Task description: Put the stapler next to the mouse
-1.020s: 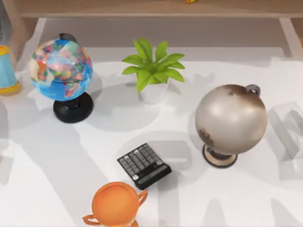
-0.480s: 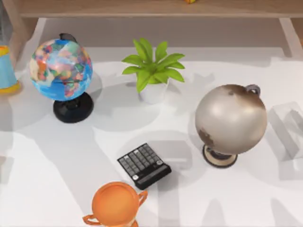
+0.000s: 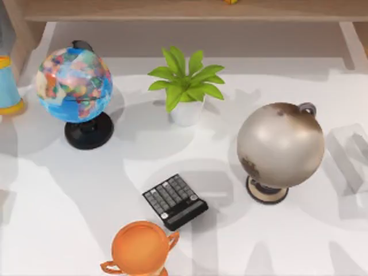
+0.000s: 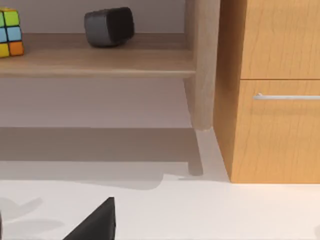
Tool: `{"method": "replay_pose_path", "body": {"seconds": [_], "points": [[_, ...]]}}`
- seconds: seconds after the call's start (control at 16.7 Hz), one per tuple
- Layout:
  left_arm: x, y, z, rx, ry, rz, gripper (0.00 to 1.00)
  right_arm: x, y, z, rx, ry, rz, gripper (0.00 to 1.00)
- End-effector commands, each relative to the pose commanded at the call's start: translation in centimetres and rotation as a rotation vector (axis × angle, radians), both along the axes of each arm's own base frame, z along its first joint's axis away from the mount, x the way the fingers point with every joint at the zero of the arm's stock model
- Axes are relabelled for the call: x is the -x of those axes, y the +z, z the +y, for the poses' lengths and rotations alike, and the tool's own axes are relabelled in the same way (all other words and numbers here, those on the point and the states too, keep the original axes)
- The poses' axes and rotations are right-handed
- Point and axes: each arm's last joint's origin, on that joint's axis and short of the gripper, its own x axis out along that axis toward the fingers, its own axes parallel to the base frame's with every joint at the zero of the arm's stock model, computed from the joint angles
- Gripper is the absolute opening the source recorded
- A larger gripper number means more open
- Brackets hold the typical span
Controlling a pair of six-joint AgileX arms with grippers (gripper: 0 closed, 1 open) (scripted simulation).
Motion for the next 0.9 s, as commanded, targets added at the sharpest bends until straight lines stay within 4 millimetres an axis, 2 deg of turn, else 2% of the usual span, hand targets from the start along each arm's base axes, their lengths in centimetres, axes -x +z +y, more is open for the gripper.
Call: {"method": "replay_pose_path", "body": {"seconds": [0.3,0.54,0.72,0.9], "points": [[0.7,-0.6,1.4,-0.013,0.063,0.033,0.00,0.0,0.0,0.0,0.000,0.000,0.000,1.00],[1.4,-2.4,2.4,-0.003,0.111,0.100,0.00,0.0,0.0,0.0,0.000,0.000,0.000,1.00],[1.9,-4.1,2.6,0.013,0.125,0.154,0.00,0.0,0.0,0.0,0.000,0.000,0.000,1.00],[1.9,-4.1,2.6,0.013,0.125,0.154,0.00,0.0,0.0,0.0,0.000,0.000,0.000,1.00]]}}
